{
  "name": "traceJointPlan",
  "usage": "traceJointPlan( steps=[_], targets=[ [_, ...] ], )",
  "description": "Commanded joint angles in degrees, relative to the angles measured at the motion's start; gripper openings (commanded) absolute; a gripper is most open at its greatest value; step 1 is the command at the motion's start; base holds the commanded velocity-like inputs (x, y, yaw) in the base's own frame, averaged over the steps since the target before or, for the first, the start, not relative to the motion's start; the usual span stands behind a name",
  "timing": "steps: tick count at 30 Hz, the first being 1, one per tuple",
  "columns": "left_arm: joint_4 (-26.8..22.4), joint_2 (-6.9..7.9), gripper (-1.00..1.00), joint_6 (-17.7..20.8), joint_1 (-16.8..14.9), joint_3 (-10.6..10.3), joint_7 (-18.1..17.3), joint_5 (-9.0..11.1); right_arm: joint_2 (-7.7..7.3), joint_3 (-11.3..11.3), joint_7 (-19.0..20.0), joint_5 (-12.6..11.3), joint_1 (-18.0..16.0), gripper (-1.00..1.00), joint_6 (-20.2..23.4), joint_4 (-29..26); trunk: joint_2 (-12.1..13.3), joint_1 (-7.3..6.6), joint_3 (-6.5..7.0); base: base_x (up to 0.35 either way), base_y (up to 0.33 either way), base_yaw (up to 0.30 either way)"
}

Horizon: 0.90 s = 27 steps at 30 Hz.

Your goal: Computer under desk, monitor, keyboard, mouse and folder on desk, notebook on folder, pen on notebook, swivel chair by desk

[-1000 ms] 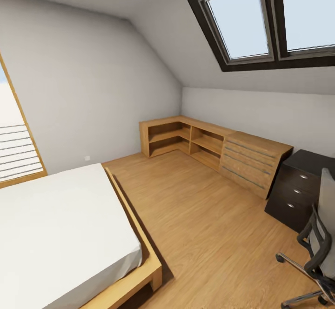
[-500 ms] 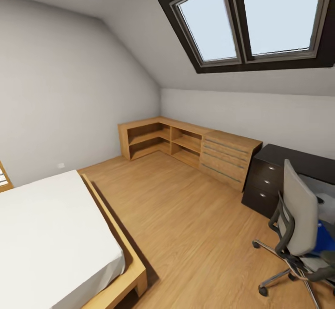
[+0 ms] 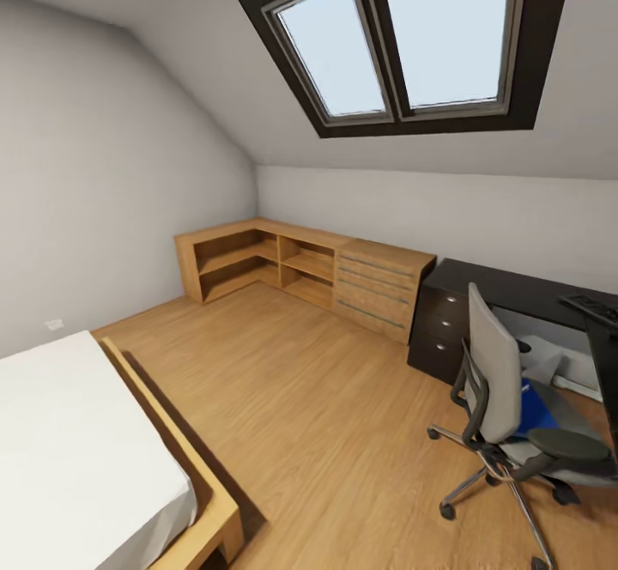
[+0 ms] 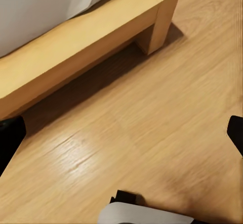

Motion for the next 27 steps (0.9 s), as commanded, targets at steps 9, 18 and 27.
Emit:
traceJointPlan(
  steps=[9, 18, 27],
  targets=[
    [-0.01, 0.01, 1.0, -0.14, -0.01, -0.3, 0.01, 0.58, -0.02, -0.08, -0.05, 0.21, -0.05, 1.0, -0.16, 0.11, -0.06, 0.01, 0.16, 0.0, 0.0, -0.3],
    [-0.01, 0.01, 1.0, -0.14, -0.01, -0.3, 0.01, 0.6, 0.03, -0.02, -0.05, 0.24, -0.05, 1.0, -0.16, 0.21, -0.06, 0.01, 0.39, 0.0, 0.0, -0.3],
    [-0.01, 0.07, 1.0, -0.14, -0.01, -0.3, 0.09, 0.6, -0.04, 0.05, -0.05, 0.33, -0.05, 1.0, -0.24, 1.08, -0.06, 0.01, 0.62, 0.0, 0.0, -0.3]
  ],
)
